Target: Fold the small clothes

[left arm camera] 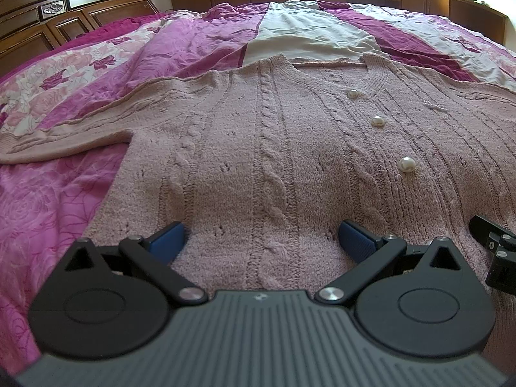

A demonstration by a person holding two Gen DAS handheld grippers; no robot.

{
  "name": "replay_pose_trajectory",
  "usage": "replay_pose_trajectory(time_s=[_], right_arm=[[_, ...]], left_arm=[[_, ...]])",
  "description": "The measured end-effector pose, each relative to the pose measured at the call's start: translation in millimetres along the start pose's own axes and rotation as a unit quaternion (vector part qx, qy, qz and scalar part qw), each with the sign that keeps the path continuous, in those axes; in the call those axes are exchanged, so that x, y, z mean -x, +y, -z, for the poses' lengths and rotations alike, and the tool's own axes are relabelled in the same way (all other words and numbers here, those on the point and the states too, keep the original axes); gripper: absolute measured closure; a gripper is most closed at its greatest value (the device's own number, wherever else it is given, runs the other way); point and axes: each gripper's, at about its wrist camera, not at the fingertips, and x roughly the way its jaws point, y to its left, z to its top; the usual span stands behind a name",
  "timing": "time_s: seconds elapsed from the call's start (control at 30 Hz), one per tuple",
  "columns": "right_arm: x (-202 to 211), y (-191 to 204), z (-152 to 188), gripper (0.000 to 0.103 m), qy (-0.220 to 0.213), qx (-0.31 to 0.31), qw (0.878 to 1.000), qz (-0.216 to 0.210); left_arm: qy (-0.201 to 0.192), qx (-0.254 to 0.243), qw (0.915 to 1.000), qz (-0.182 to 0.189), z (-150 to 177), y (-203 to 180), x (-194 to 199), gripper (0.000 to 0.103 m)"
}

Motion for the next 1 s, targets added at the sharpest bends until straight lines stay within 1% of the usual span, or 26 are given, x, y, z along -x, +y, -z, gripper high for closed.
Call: replay_pose_trajectory(time_s=[1.0], right_arm=[[0.0, -0.6, -1.4, 0.0, 0.0, 0.0, 1.0, 0.0]], left_arm=[[0.001, 0.0, 1.0, 0.0, 2.0, -1.5, 0.1, 0.0]])
